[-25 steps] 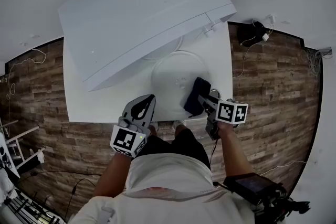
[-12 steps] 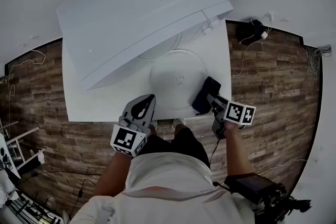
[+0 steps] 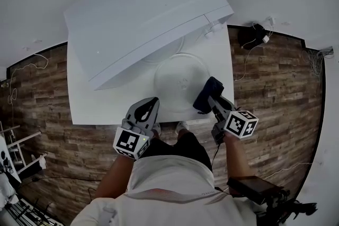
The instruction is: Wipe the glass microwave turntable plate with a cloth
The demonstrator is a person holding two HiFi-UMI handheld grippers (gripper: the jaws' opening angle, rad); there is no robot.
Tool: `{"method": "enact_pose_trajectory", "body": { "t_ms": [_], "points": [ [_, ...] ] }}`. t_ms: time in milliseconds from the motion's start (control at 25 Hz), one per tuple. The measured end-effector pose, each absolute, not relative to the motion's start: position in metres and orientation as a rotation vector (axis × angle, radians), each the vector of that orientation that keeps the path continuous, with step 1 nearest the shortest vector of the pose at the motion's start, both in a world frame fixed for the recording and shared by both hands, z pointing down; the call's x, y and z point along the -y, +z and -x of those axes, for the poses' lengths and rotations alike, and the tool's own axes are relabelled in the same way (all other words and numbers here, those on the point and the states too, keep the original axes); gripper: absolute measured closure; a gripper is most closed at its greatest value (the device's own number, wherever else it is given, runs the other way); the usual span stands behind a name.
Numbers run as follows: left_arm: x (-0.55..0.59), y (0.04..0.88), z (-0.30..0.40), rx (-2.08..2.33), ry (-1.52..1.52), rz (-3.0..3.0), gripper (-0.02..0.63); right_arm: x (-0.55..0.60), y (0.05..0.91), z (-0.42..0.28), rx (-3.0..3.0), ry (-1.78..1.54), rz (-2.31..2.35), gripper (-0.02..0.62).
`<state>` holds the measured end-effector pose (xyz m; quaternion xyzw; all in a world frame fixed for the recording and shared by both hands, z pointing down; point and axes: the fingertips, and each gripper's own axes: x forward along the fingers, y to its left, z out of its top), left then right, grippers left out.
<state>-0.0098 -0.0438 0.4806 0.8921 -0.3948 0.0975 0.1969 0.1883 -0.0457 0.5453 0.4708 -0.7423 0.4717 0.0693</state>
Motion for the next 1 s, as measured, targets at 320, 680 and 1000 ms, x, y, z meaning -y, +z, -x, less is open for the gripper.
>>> {"method": "enact_pose_trajectory", "body": {
  "t_ms": [320,680,1000],
  "points": [
    [0.041,0.444,0.022,1.025,0.204,-2.605,0.597,0.041,0.458,-0.164,2.466,1.100,-1.625,0.529],
    [0.027,0.394,0.043,0.920,0.114,-2.733,0.597,0.003,0.391,-0.140,2.497,0.842,-1.826,0.529],
    [0.004,0.355,0.060,1.007,0.036,-2.737,0.597,-0.014,0.334,-0.138,2.576,0.617,-1.814,0.529]
  ]
}}
